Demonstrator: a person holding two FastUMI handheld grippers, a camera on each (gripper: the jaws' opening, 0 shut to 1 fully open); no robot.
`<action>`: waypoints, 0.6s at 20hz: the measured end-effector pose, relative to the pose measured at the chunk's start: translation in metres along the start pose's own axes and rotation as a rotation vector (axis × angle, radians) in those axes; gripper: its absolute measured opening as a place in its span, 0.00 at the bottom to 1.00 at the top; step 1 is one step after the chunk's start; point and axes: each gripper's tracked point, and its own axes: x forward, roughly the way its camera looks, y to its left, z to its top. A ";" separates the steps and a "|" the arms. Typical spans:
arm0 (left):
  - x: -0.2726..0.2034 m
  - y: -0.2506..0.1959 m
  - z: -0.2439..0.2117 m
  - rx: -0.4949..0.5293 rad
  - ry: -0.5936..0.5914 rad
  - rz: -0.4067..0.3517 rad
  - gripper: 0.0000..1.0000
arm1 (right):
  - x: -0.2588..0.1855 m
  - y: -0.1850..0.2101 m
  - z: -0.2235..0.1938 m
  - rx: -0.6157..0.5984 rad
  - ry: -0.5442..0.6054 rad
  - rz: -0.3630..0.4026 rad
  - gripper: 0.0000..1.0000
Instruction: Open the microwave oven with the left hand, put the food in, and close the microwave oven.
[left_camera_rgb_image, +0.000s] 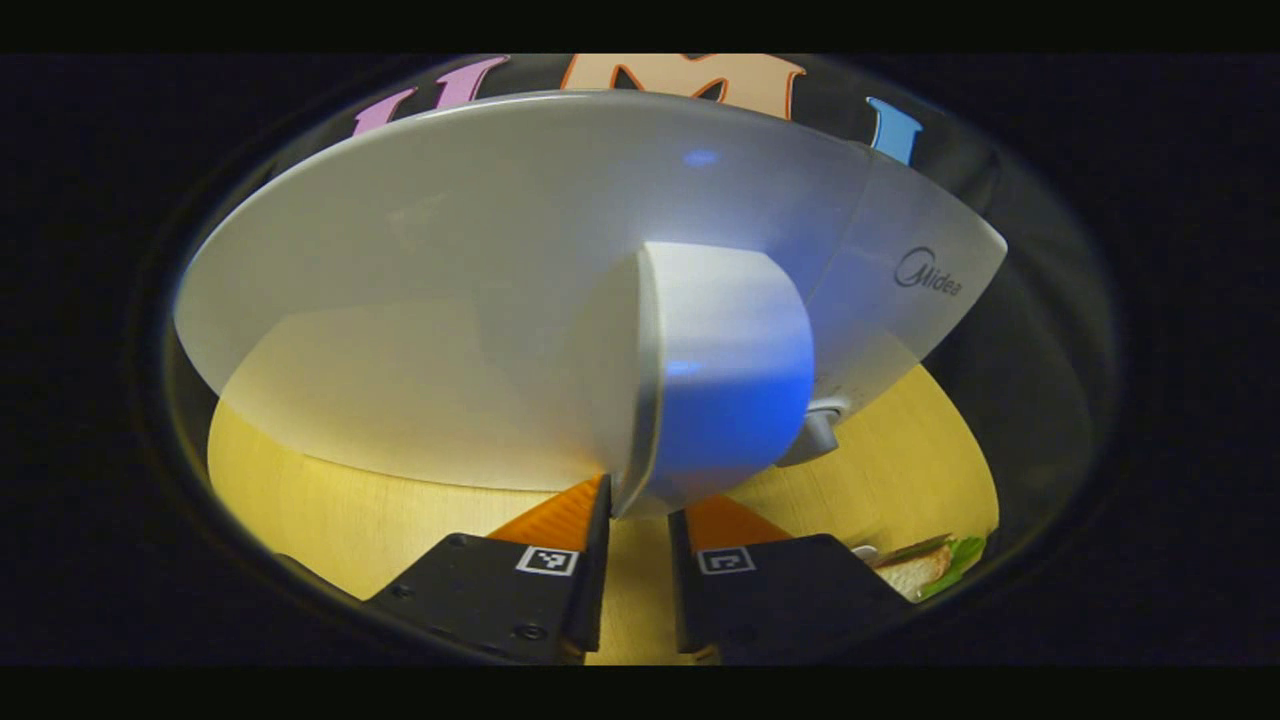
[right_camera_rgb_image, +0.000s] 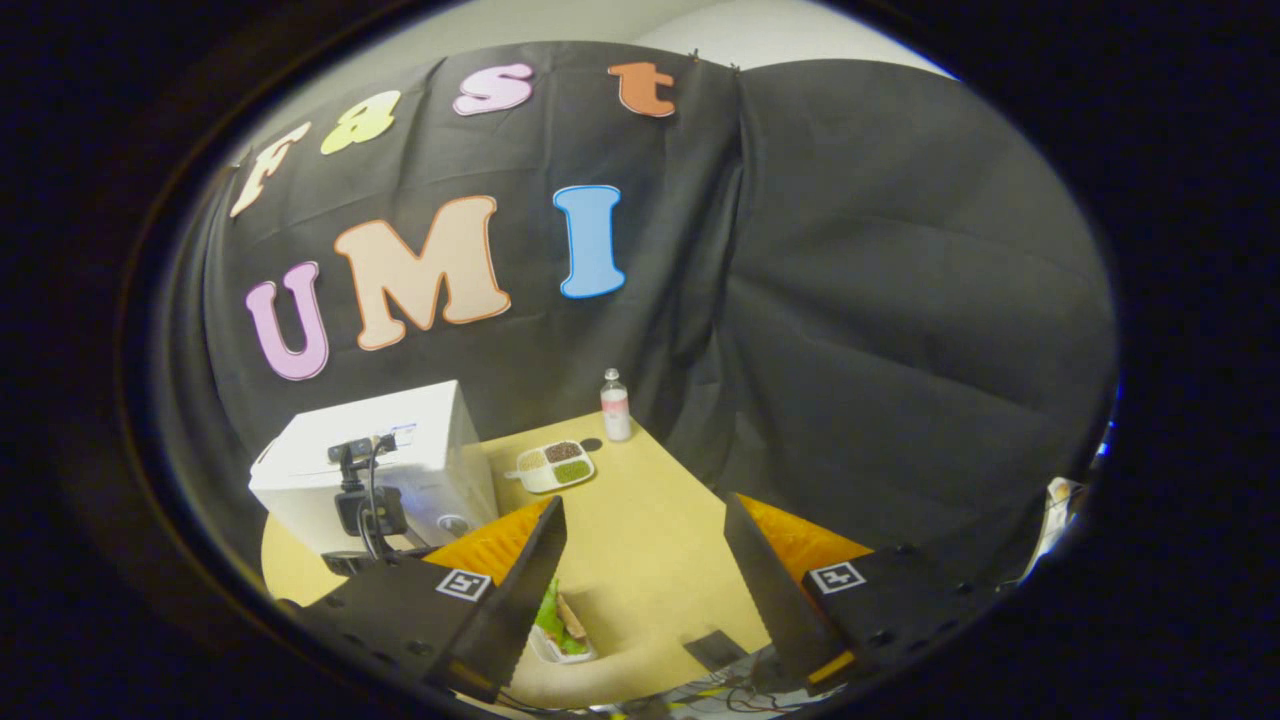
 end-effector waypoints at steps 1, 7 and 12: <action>0.000 0.000 0.000 -0.002 -0.003 0.011 0.27 | 0.002 0.000 -0.002 0.007 0.012 0.012 0.99; -0.003 0.001 -0.001 -0.022 -0.037 0.040 0.08 | 0.013 0.001 -0.006 -0.034 0.029 0.071 0.99; -0.004 0.002 -0.001 -0.040 -0.067 0.059 0.03 | 0.016 0.016 -0.014 -0.051 0.056 0.166 0.99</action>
